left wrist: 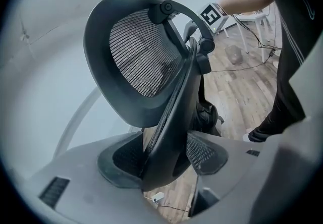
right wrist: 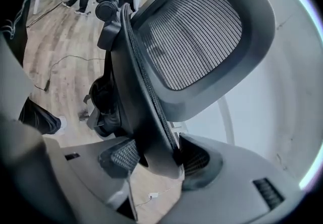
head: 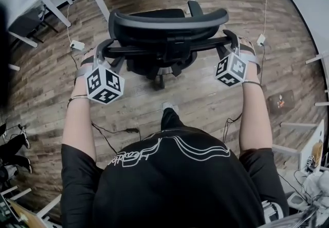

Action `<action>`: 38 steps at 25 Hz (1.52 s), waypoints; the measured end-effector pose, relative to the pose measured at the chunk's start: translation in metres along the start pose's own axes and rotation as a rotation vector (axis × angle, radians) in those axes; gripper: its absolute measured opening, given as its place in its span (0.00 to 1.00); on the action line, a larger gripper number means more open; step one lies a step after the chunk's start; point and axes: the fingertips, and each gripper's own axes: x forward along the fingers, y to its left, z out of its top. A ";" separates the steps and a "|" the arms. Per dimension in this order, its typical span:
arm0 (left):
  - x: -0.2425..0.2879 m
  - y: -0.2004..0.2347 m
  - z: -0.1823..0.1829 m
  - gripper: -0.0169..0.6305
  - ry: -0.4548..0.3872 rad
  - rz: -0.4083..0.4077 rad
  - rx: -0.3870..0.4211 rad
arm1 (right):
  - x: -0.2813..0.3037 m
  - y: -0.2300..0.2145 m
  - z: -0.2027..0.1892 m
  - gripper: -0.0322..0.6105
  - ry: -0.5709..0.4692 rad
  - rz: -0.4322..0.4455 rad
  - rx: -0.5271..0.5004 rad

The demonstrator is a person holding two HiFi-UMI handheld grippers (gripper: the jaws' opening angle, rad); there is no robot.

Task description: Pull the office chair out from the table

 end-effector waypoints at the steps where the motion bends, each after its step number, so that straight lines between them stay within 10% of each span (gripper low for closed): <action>1: -0.004 0.000 0.001 0.40 -0.002 0.000 0.000 | -0.004 0.000 0.001 0.44 0.001 -0.002 0.004; 20: -0.051 -0.016 0.001 0.40 -0.089 0.033 0.068 | -0.058 0.020 -0.001 0.45 -0.039 -0.034 0.062; 26: -0.107 -0.037 -0.016 0.42 -0.214 0.106 -0.133 | -0.115 0.031 -0.017 0.49 -0.068 -0.085 0.310; 32: -0.186 -0.042 0.020 0.25 -0.414 0.186 -0.475 | -0.209 0.046 0.050 0.48 -0.407 0.191 0.912; 38: -0.245 -0.091 0.086 0.08 -0.601 -0.021 -0.710 | -0.280 0.091 0.129 0.48 -0.611 0.388 0.811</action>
